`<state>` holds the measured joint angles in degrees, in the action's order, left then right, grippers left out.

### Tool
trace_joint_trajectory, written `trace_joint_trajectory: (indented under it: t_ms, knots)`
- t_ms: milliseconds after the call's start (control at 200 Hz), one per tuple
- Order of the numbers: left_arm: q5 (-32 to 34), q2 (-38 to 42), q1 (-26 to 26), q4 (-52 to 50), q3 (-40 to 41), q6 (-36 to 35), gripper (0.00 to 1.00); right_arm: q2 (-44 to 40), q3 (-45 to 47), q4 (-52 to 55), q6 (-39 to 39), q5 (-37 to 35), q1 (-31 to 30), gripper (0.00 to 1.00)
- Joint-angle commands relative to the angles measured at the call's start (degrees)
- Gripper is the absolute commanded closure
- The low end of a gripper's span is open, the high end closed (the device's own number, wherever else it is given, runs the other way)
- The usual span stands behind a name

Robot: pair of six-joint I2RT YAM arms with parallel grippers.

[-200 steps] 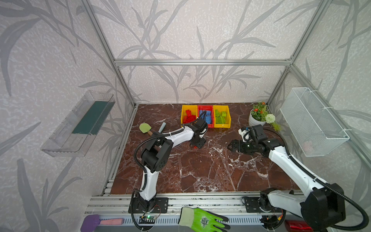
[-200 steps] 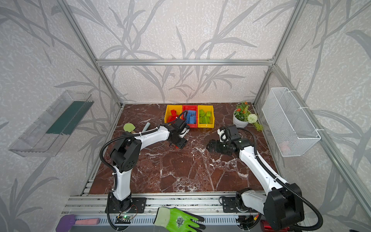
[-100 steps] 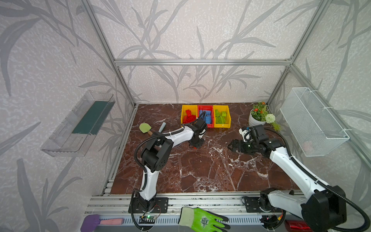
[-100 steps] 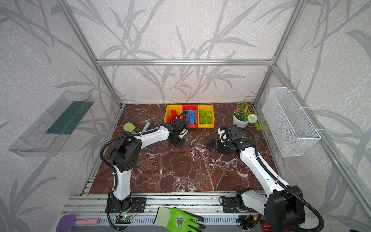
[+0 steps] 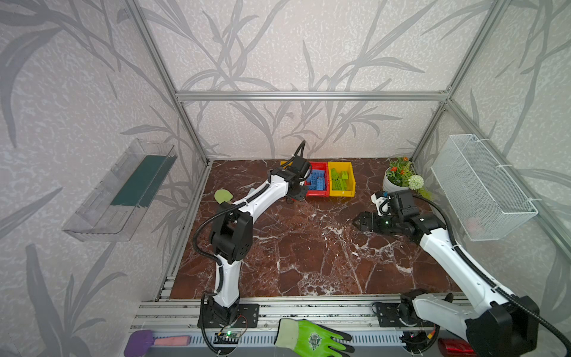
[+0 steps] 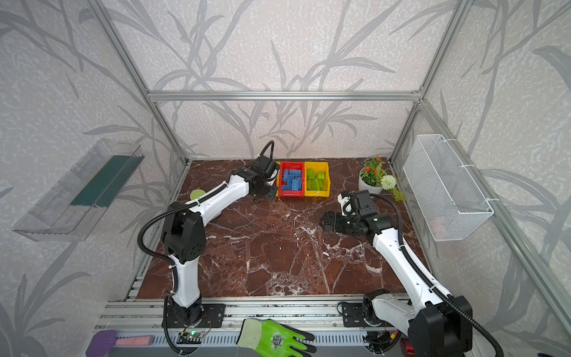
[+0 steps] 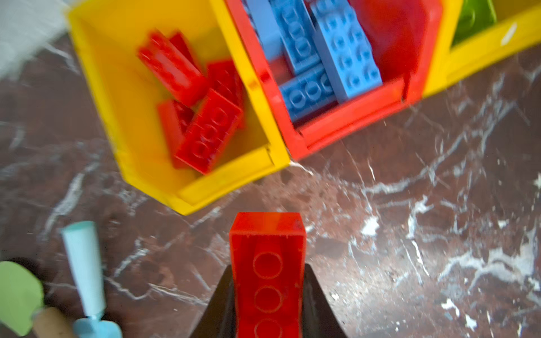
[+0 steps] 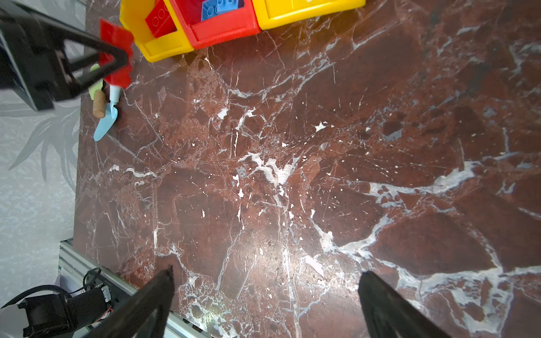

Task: Sort the legos into containers by color
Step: Pick up the lego from the center of the table, then place the lego in the container.

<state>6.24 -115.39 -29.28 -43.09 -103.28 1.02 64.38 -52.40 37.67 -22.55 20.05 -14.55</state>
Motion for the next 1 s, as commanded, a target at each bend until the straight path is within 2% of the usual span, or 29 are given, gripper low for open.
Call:
trace_joint_trajectory:
  t_ms: [0, 350, 395, 430, 465, 545, 615, 675, 770, 835, 910, 995]
  knots:
    - [3.1, -5.5, 1.9, -4.9, -7.9, -1.6, 0.95, -0.2, -2.1, 1.3, 0.1, 0.0, 0.5, 0.02]
    - [2.0, -26.6, 6.4, -13.2, -41.4, -2.2, 0.92, 1.6, -3.8, 2.3, -0.6, -2.3, 1.4, 0.02]
    - [1.7, -28.7, 6.6, -13.8, -44.8, -2.2, 0.88, 2.0, -4.2, 2.3, -0.7, -2.6, 1.6, 0.02]
    - [1.6, -30.0, 6.9, -13.5, -46.5, -2.3, 0.8, 2.3, -4.5, 2.4, -0.8, -2.7, 1.8, 0.02]
    - [1.8, -30.8, 7.0, -12.9, -47.3, -2.2, 0.66, 2.7, -4.8, 2.4, -0.9, -2.9, 1.8, 0.02]
    - [1.8, -31.1, 7.4, -11.1, -47.5, -2.0, 0.32, 3.5, -5.5, 2.6, -0.9, -3.2, 2.0, 0.02]
    - [0.6, -30.4, 7.6, -10.3, -47.4, -1.2, 0.13, 4.2, -6.2, 2.7, -0.8, -3.5, 2.0, 0.02]
    - [-0.3, -29.3, 7.6, -10.0, -47.3, -0.8, 0.02, 4.7, -6.5, 2.5, -0.7, -3.5, 2.1, 0.02]
    - [-1.2, -26.3, 7.6, -10.6, -47.1, 0.6, 0.01, 5.4, -6.6, 1.8, -0.5, -3.3, 2.2, 0.02]
    - [-0.8, -22.9, 7.6, -9.5, -44.1, 2.2, 0.01, 5.4, -6.2, 1.0, -0.3, -2.9, 2.2, 0.02]
    - [0.5, -15.6, 7.5, -5.1, -35.0, 4.0, 0.01, 5.1, -5.2, -0.4, -0.1, -2.6, 2.3, 0.02]
    - [4.0, -5.2, 7.5, 3.1, -19.9, 6.7, 0.01, 4.7, -3.4, -2.5, 0.2, -3.2, 2.7, 0.02]
